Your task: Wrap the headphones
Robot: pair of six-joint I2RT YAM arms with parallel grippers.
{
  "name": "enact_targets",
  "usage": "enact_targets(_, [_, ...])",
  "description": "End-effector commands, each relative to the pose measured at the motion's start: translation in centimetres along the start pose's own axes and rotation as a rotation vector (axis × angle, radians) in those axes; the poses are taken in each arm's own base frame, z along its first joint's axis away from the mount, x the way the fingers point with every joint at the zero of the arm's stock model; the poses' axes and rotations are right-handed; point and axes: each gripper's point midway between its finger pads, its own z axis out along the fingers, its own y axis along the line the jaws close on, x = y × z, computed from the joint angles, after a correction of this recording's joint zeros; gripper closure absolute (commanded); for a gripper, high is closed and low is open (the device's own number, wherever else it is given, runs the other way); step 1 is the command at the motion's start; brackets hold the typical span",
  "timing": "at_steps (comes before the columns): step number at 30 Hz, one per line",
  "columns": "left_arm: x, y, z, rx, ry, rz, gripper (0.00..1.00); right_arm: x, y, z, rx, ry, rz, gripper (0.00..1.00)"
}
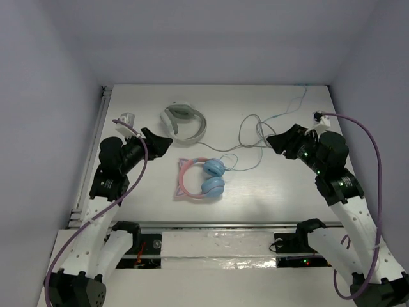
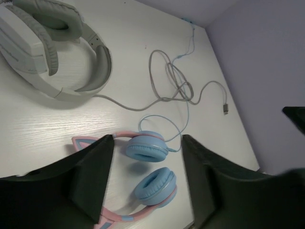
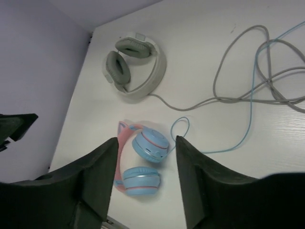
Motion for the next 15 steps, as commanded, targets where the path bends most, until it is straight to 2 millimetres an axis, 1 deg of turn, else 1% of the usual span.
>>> enact_targets(1, [0.2,0.1,0.2,0.011,-0.017,-0.005,0.49,-0.7,1.4,-0.2,-0.075,-0.034,-0.023,0.45])
enact_targets(2, [0.1,0.2,0.2,0.012,-0.027,-0.009,0.53,-0.4,1.2,0.0,-0.075,-0.028,-0.016,0.56])
enact_targets(3, [0.5,0.0,0.2,0.016,-0.021,-0.011,0.57,-0.2,1.6,0.1,-0.094,-0.025,-0.016,0.82])
enact_targets(4, [0.6,0.1,0.3,0.002,-0.024,-0.013,0.71,-0.2,1.7,0.2,-0.102,-0.025,-0.011,0.91])
enact_targets(5, [1.1,0.2,0.5,-0.016,-0.01,-0.016,0.77,0.2,2.0,0.5,-0.112,-0.013,-0.001,0.97])
enact_targets(6, [1.5,0.2,0.7,-0.031,-0.001,-0.011,0.82,0.6,2.7,0.7,-0.137,-0.006,-0.003,1.0])
enact_targets(7, [2.3,-0.3,1.2,-0.063,0.005,0.006,0.93,0.9,3.1,0.9,-0.147,0.0,-0.002,1.0])
enact_targets(8, [3.3,-0.2,1.4,-0.093,0.029,0.015,0.97,1.1,3.5,1.0,-0.153,0.005,-0.005,1.0])
enact_targets(9, [4.2,-0.1,1.6,-0.13,0.048,0.025,1.0,2.3,4.7,1.3,-0.183,0.037,-0.015,1.0])
enact_targets(10, [4.4,1.2,1.9,-0.232,0.025,0.04,1.0,2.3,4.7,1.7,-0.156,0.022,-0.018,1.0])
enact_targets(11, [6.1,0.4,2.0,-0.233,0.065,0.05,1.0,2.7,5.1,1.8,-0.157,0.028,-0.021,1.0])
enact_targets(12, [7.1,1.1,1.8,-0.281,0.093,0.063,1.0,3.2,5.2,2.1,-0.151,0.039,-0.025,1.0])
enact_targets(13, [7.8,2.3,1.8,-0.348,0.093,0.082,1.0,3.9,5.7,2.1,-0.16,0.05,-0.029,1.0])
enact_targets(14, [8.9,2.1,1.7,-0.353,0.116,0.094,1.0,4.1,5.8,2.1,-0.161,0.053,-0.03,1.0])
enact_targets(15, [9.6,2.5,1.6,-0.38,0.13,0.09,1.0,4.2,5.6,2.1,-0.156,0.047,-0.03,1.0])
